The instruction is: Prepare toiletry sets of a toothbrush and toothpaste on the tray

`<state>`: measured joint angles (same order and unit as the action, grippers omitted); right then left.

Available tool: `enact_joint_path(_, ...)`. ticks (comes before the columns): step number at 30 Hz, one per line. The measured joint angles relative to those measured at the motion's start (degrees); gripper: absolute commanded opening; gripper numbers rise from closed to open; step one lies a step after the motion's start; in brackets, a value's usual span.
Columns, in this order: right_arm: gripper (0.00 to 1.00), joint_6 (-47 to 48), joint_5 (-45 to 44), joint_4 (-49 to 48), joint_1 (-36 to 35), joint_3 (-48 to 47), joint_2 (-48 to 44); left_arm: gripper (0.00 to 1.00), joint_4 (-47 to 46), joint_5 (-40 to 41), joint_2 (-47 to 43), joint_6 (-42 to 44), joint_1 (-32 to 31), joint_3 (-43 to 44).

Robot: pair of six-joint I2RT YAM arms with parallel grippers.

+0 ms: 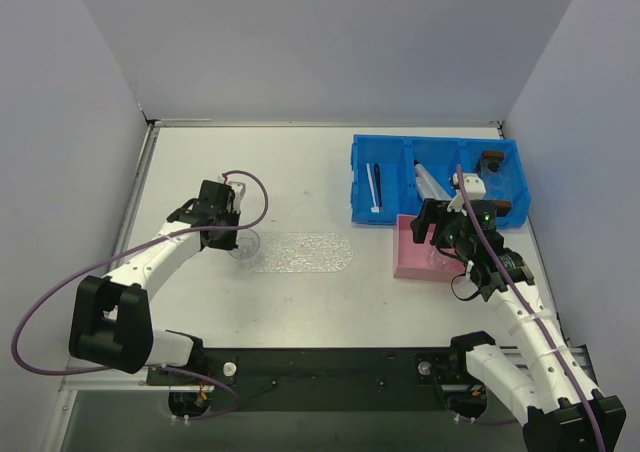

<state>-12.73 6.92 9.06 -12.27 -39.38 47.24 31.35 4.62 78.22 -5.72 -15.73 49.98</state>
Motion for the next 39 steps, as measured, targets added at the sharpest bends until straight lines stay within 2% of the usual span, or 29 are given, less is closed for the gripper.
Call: enact_joint_path(39,0.73,0.0,1.5,-0.3,0.3,0.4,0.0,0.0,-1.5,0.1,1.2,-0.1,0.2,1.1)
